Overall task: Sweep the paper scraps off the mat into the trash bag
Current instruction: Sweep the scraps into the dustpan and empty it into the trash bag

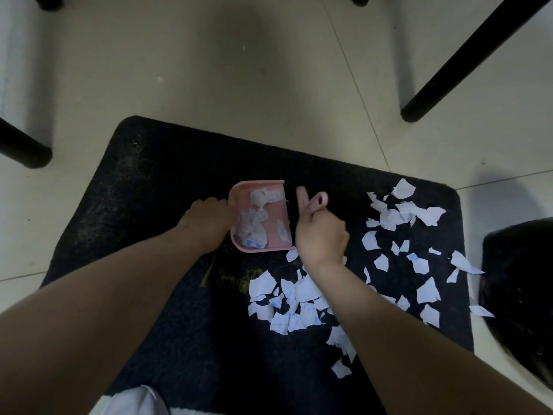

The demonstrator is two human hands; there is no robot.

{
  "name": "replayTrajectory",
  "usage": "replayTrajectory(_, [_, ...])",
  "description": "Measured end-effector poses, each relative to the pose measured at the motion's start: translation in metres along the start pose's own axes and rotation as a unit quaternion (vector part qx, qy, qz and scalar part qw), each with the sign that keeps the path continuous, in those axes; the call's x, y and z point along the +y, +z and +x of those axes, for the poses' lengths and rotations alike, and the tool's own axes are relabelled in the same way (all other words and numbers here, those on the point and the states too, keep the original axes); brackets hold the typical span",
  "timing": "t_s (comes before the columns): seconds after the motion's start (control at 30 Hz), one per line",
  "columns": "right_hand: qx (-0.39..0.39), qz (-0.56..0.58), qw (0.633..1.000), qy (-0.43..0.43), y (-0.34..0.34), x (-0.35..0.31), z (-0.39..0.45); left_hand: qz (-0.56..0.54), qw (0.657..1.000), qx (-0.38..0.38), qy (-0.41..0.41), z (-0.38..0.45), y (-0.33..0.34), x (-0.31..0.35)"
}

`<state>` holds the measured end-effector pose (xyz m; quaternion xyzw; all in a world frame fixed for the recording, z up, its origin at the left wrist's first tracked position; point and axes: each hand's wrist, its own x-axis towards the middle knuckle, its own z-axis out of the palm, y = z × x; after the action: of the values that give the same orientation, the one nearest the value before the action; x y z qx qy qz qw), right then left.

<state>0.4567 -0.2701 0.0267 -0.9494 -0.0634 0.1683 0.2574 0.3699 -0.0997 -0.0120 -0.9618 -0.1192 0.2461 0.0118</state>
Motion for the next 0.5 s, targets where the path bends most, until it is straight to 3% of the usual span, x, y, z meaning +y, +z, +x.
replayTrajectory(0.2, [-0.026, 0.09, 0.995, -0.014, -0.01, -0.005, -0.005, -0.008, 1.0, 0.003, -0.003, -0.001, 0.001, 0.0])
replayTrajectory(0.33, [0.042, 0.092, 0.995, 0.011, -0.031, 0.008, 0.009, -0.012, 1.0, 0.024, 0.006, -0.003, 0.007, -0.009])
replayTrajectory(0.5, [0.112, 0.018, 0.993, 0.043, -0.048, 0.038, 0.012, -0.08, 0.996, 0.036, 0.015, -0.017, 0.013, -0.026])
